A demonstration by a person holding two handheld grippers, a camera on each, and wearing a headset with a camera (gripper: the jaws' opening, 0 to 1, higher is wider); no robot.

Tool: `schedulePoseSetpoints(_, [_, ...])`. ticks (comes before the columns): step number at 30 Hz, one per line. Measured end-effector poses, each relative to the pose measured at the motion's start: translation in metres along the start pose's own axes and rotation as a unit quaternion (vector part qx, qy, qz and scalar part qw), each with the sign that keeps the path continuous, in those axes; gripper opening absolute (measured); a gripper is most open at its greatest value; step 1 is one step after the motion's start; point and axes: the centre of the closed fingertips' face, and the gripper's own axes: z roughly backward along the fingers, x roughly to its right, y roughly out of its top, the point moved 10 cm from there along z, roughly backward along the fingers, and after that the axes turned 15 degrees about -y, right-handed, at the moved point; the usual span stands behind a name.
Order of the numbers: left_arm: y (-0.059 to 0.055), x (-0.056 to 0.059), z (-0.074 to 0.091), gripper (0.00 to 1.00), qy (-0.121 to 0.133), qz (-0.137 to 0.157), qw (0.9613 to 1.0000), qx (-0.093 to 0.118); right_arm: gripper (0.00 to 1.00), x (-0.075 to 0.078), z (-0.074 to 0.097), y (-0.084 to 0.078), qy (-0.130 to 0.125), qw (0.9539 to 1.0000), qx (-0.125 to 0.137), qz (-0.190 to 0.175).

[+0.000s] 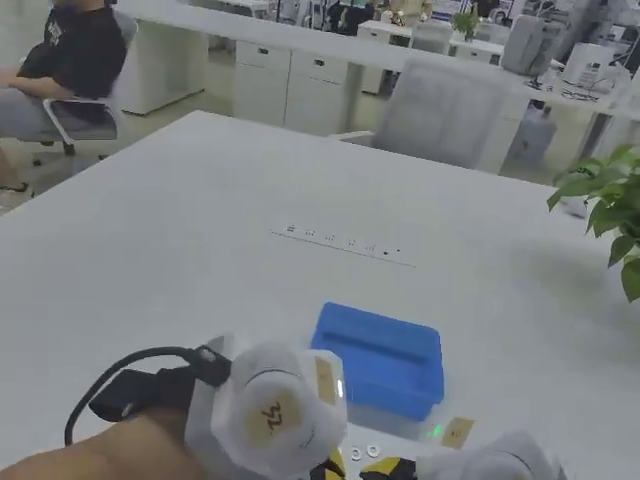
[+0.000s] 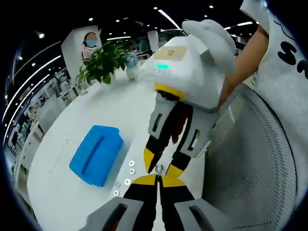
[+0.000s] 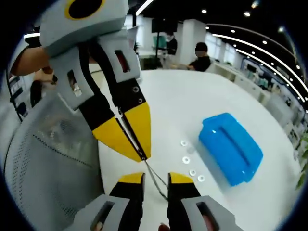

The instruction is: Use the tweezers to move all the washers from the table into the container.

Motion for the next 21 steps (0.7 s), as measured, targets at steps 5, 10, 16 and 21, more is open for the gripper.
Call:
schedulePoseSetpoints(5, [0.007,0.001,-0.001,0.0,0.0,-0.017,0.9997,-0.019,0.07,0.0,0.002,0.002,-0.002,0.9999,0.004,0.016])
schedulePoseSetpoints(10, [0.011,0.001,0.001,0.0,0.054,0.012,0.9972,0.051,0.03,0.002,0.009,0.0,-0.02,0.9996,0.021,-0.004])
schedulePoseSetpoints(16, [-0.013,0.01,0.019,0.23,0.13,0.155,0.9669,0.155,0.01,0.01,0.011,-0.002,-0.029,0.9989,0.018,-0.031])
schedulePoseSetpoints(21, [-0.044,0.024,0.043,0.52,0.226,0.237,0.9282,0.178,0.01,0.023,0.015,-0.001,-0.029,0.9951,0.03,-0.09])
